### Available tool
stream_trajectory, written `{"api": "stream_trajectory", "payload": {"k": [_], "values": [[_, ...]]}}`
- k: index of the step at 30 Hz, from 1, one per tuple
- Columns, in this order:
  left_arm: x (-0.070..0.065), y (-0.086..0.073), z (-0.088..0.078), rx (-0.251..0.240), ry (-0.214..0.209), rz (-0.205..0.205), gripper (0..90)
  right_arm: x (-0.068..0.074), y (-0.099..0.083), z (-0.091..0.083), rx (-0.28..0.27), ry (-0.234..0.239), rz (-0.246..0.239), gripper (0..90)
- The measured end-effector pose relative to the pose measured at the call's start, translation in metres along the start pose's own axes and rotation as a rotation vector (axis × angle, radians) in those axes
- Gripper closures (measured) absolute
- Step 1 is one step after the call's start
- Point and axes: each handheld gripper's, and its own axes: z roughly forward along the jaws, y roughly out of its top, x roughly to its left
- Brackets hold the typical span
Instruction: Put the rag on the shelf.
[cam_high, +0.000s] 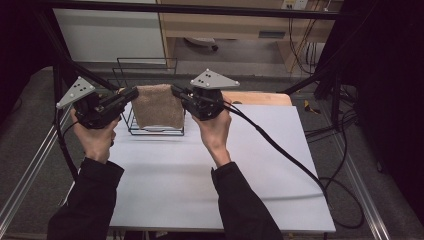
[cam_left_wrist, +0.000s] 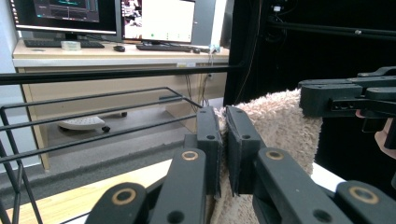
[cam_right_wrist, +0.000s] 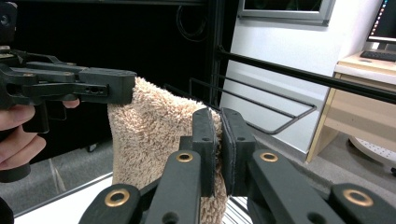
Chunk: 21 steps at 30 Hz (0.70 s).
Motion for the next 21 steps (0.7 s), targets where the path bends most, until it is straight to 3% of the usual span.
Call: {"api": "stream_trajectory", "payload": {"k": [21], "values": [[0.009,0.032,-0.004,-0.046,0.025,0.025,84.5,-0.002,0.033,0.016,-0.040,-0.008,-0.016,85.4]]}}
